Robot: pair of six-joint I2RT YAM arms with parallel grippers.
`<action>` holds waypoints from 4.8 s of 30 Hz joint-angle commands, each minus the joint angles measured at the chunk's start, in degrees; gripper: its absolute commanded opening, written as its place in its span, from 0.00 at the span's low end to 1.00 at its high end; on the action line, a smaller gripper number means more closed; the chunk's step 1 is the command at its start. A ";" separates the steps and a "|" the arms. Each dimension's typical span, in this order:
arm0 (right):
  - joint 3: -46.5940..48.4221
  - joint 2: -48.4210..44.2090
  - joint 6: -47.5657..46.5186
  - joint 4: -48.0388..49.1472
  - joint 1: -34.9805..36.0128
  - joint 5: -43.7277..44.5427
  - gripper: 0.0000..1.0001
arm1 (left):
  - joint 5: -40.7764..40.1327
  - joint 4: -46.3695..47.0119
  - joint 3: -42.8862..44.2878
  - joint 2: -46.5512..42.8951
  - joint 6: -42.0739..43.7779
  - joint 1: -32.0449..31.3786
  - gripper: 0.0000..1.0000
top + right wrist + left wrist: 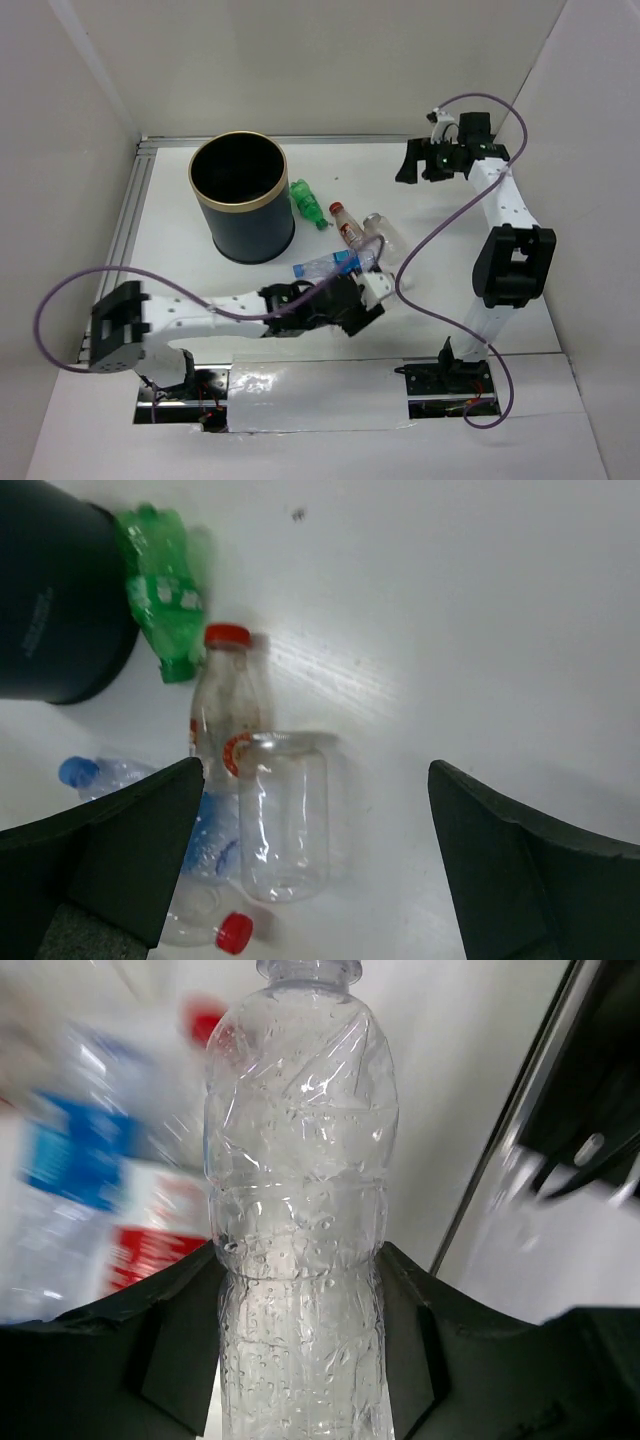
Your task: Put the plastic bottles in the bin
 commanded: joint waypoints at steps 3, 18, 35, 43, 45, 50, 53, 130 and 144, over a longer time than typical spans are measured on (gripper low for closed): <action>-8.48 -3.71 -2.72 -4.88 -0.82 3.41 0.88 | -9.80 1.46 10.42 -16.77 0.15 9.28 0.17; -19.48 -5.64 -4.65 -1.46 7.17 4.56 0.96 | -23.17 3.66 13.94 -15.91 -5.66 46.67 0.46; -21.06 2.26 -3.95 1.88 12.89 17.81 0.88 | -4.22 1.47 12.99 -22.57 8.47 41.43 0.99; -20.45 6.22 -5.43 2.42 13.94 19.50 0.68 | 2.68 -0.40 -6.76 -26.63 6.56 15.88 0.99; -18.96 6.22 -7.88 0.84 13.94 17.84 0.46 | -0.30 1.97 -9.51 -24.80 4.02 12.60 0.99; -1.85 2.27 -14.92 -7.68 12.19 9.67 0.19 | -2.95 8.03 -15.05 -20.13 1.72 6.53 0.99; 12.48 1.57 -17.04 -9.63 14.20 3.52 0.17 | -3.83 11.03 -15.85 -15.48 2.42 5.03 0.99; -26.95 -13.13 -59.41 -2.33 33.18 -1.60 0.99 | -23.00 -1.97 10.16 -22.66 -3.03 49.33 1.00; -34.15 -0.54 -49.13 15.76 43.47 12.89 0.89 | -11.31 -10.76 -8.71 -48.33 -17.75 38.60 1.00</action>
